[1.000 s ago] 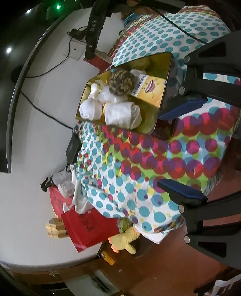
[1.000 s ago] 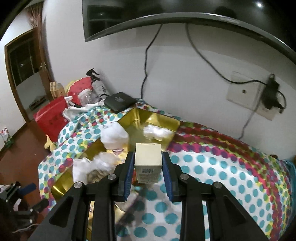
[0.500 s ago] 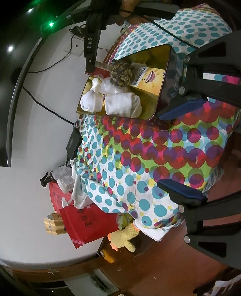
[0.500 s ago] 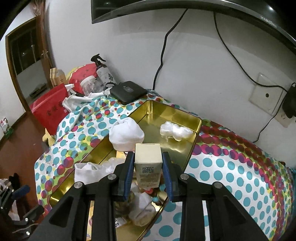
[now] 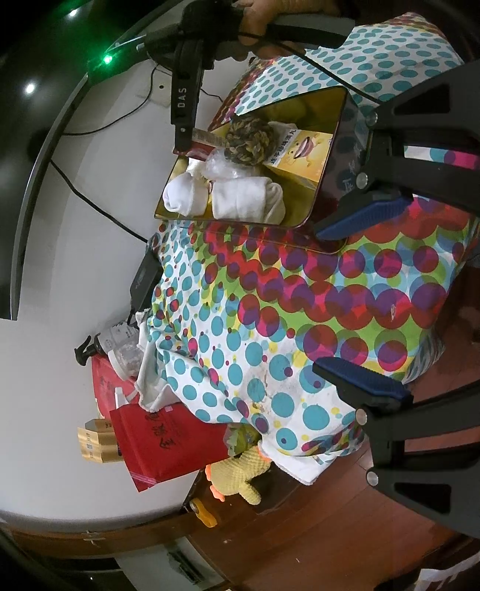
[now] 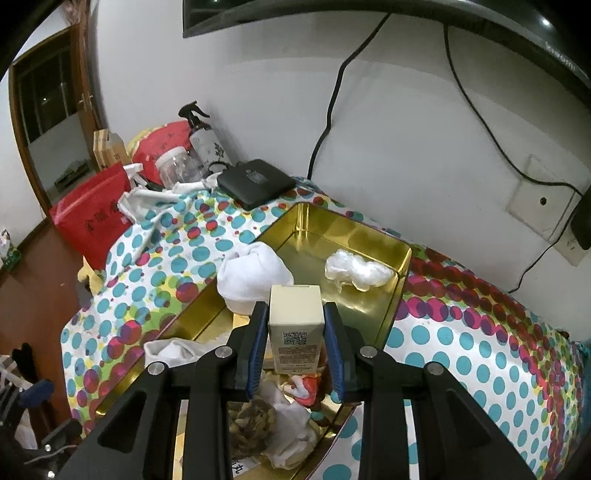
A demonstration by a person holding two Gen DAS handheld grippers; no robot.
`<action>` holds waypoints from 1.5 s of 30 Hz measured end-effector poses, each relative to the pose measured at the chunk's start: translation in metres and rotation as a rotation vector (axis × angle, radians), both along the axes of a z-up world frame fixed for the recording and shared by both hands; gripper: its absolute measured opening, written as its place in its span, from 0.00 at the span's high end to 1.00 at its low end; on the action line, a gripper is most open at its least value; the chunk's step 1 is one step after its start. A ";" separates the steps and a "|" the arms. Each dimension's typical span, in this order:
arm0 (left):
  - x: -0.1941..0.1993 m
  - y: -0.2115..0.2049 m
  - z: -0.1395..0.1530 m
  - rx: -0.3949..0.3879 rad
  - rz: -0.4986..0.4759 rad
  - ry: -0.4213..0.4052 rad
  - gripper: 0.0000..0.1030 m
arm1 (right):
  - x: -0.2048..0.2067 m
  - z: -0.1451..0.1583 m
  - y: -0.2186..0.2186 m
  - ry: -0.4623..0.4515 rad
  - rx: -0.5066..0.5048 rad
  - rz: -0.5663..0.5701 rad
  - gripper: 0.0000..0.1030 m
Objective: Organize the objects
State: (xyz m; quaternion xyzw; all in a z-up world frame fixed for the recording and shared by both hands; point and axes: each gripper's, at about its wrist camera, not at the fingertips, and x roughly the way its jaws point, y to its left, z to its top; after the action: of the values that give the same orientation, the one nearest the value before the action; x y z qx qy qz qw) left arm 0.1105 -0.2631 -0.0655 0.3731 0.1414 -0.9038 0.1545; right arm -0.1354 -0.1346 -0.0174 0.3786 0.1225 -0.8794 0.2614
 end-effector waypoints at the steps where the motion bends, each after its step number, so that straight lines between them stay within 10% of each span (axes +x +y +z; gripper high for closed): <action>1: 0.000 0.000 0.000 0.001 -0.001 -0.001 0.34 | -0.001 -0.001 -0.001 -0.004 -0.001 -0.003 0.73; 12: -0.001 -0.001 -0.004 -0.001 0.005 -0.011 0.34 | -0.012 -0.010 -0.005 -0.043 -0.003 -0.023 0.72; 17: -0.002 -0.002 -0.005 0.001 0.008 -0.017 0.34 | -0.013 -0.011 0.002 -0.033 -0.033 -0.059 0.26; 45: -0.009 0.035 0.041 -0.113 -0.014 -0.008 0.33 | 0.055 0.021 0.049 0.059 -0.098 -0.056 0.12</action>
State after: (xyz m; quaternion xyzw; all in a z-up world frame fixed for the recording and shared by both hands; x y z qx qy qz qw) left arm 0.1012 -0.2281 -0.0244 0.3684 0.0870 -0.9099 0.1694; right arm -0.0802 -0.0854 0.0033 0.3426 0.0765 -0.9020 0.2513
